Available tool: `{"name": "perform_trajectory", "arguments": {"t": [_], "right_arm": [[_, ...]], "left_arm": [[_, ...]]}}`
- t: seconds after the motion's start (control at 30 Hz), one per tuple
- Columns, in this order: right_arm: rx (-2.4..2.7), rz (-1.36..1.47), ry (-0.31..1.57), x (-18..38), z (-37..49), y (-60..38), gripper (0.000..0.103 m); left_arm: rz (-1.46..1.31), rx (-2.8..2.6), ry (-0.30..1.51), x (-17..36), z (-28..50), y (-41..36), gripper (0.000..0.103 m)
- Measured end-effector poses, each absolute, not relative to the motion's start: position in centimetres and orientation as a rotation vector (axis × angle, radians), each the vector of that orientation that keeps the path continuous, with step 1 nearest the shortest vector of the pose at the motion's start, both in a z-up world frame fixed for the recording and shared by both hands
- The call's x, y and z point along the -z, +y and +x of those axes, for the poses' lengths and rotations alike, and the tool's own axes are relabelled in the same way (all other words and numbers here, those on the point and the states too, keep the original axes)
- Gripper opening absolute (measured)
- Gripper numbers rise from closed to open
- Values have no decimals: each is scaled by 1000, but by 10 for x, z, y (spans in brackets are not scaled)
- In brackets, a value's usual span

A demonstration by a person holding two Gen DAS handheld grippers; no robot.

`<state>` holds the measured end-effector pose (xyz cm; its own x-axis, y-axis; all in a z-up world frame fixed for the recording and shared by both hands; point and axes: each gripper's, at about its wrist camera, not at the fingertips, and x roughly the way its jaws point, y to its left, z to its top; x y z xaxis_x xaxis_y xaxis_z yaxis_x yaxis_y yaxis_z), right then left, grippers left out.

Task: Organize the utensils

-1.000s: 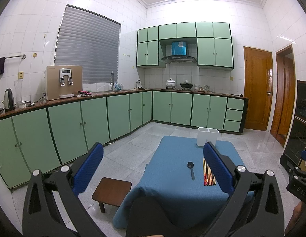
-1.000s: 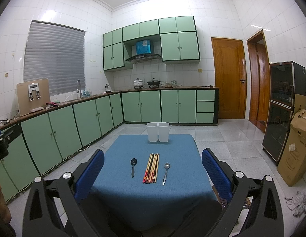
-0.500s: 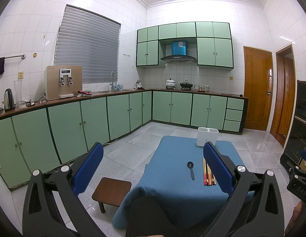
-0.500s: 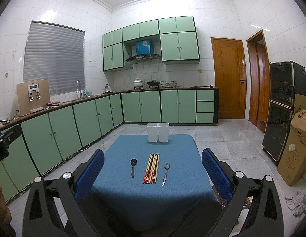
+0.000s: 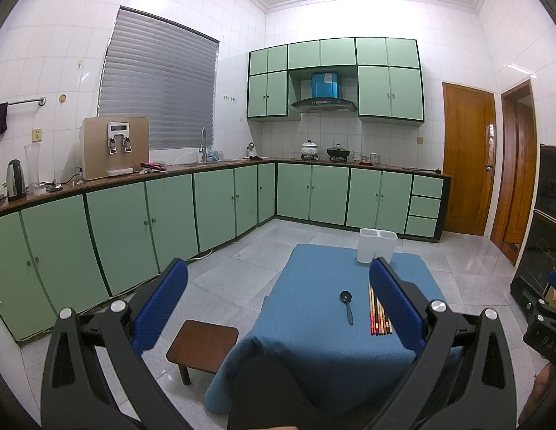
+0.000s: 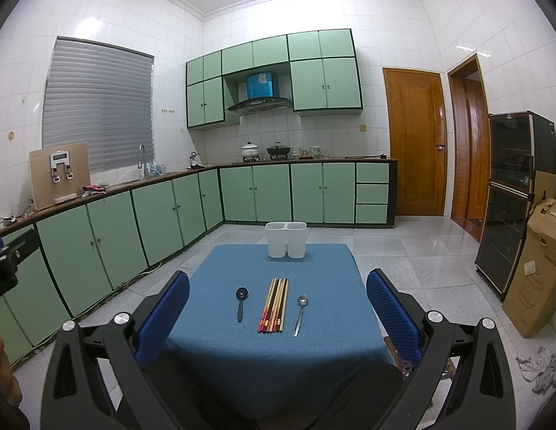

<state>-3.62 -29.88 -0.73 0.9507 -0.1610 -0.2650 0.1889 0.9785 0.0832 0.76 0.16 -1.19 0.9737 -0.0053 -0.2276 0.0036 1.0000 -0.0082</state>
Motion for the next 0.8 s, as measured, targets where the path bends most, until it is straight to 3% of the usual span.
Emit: {"name": "perform_trajectory", "arguments": {"t": [0.47,0.8], "right_arm": [[198,98,302,16,-17,-302,97],[208,80,381,53,38,-320,97]], "left_arm": [[7,20,296,25,37,-6,98],[9,102,446,78,119,-27,98]]}}
